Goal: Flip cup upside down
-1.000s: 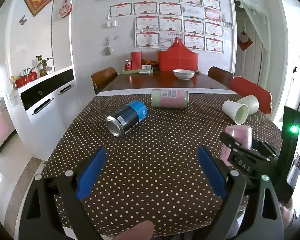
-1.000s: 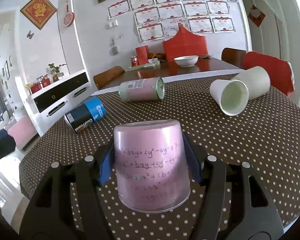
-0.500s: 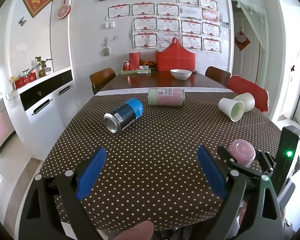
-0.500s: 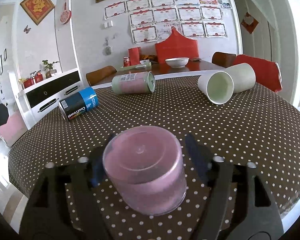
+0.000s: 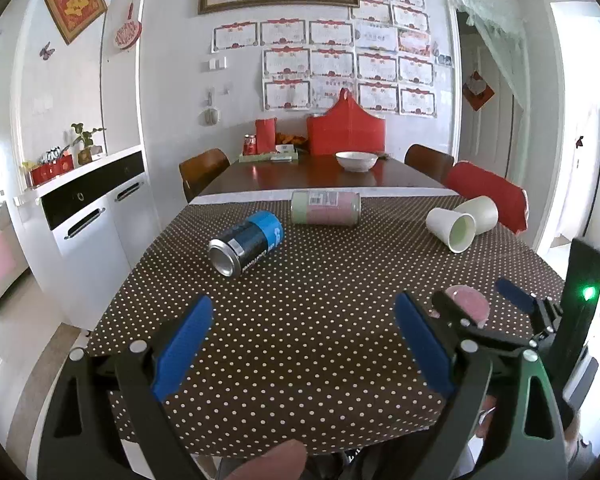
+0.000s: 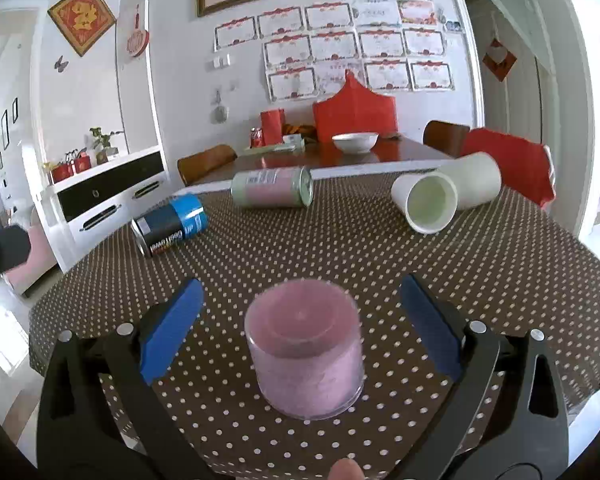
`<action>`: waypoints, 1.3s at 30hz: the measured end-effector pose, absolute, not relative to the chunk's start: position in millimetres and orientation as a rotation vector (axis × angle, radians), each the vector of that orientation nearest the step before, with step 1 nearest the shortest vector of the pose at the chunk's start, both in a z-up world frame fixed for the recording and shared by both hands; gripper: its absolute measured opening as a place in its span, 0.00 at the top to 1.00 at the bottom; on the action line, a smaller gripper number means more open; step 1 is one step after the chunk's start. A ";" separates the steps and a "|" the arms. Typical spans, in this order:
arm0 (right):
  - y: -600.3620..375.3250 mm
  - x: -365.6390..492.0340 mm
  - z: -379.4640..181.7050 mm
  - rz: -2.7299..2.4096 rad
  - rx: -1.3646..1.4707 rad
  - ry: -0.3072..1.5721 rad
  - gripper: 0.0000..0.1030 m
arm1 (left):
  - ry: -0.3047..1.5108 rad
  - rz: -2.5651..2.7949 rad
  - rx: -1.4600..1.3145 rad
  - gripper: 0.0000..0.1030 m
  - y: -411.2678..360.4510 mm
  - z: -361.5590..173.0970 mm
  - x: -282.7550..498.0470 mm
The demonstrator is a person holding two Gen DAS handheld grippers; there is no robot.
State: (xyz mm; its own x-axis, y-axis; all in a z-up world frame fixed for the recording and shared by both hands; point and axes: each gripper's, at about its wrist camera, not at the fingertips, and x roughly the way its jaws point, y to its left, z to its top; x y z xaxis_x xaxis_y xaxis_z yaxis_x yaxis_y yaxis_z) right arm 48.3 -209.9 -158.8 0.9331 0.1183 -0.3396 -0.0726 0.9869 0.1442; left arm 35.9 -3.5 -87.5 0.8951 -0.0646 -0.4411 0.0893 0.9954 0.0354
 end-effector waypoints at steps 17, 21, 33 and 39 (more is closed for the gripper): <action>-211.5 -19.9 -77.5 0.066 0.134 0.311 0.06 | 0.349 -0.069 0.064 0.12 -4.0 -50.4 -14.1; -209.3 -41.2 -61.4 0.053 0.127 0.301 0.06 | 0.320 -0.064 0.065 0.12 -2.8 -39.3 -28.1; -212.6 -79.0 -37.2 0.006 0.128 0.281 0.06 | 0.300 -0.040 0.084 0.12 -3.9 -24.3 -50.6; -214.1 -87.2 -32.7 -0.015 0.136 0.276 0.06 | 0.303 -0.039 0.080 0.12 -2.3 -22.6 -56.5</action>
